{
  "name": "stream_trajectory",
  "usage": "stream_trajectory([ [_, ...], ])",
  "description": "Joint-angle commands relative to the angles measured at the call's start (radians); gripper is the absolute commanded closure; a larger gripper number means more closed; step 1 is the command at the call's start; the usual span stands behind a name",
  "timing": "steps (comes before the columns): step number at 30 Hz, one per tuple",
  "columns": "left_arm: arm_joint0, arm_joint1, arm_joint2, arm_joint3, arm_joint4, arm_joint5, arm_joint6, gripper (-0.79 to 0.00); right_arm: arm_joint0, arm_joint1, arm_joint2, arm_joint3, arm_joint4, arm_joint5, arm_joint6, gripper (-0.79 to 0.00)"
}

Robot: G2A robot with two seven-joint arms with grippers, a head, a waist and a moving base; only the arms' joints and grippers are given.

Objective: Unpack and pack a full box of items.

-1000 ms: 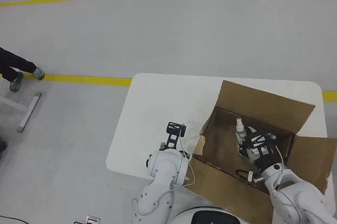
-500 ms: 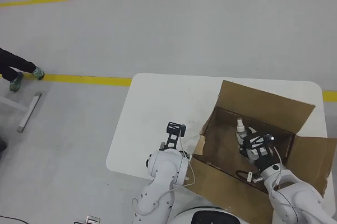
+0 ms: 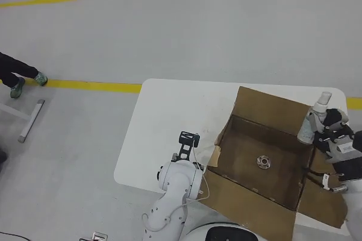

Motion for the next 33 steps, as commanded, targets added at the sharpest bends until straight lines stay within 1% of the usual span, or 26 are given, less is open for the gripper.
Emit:
stream_trajectory([
  [1,0.000,0.000,0.000,0.000,0.000,0.000,0.000,-0.785,-0.030,-0.002,0.069,0.001,0.043,-0.004,-0.011,0.000],
  [4,0.000,0.000,0.000,0.000,0.000,0.000,0.000,-0.785,-0.076,-0.006,0.149,0.001,0.100,-0.002,-0.028,0.000],
  [7,0.000,0.000,0.000,0.000,0.000,0.000,0.000,-0.785,-0.125,-0.013,0.214,0.001,0.124,0.043,-0.012,0.000],
  [10,0.000,0.000,0.000,0.000,0.000,0.000,0.000,-0.785,-0.159,-0.019,0.262,0.001,0.155,0.103,0.034,0.000],
  [15,0.000,0.000,0.000,0.000,0.000,0.000,0.000,-0.785,-0.200,-0.030,0.313,0.011,0.197,0.144,0.036,0.000],
  [20,0.000,0.000,0.000,0.000,0.000,0.000,0.000,-0.785,-0.247,-0.040,0.366,0.027,0.220,0.159,0.051,0.000],
  [23,0.000,0.000,0.000,0.000,0.000,0.000,0.000,-0.785,-0.263,-0.046,0.384,0.034,0.248,0.164,0.069,0.000],
  [28,0.000,0.000,0.000,0.000,0.000,0.000,0.000,-0.785,-0.295,-0.054,0.405,0.047,0.253,0.158,0.088,0.000],
  [33,0.000,0.000,0.000,0.000,0.000,0.000,0.000,-0.785,-0.320,-0.059,0.395,0.072,0.195,0.149,0.124,0.000],
])
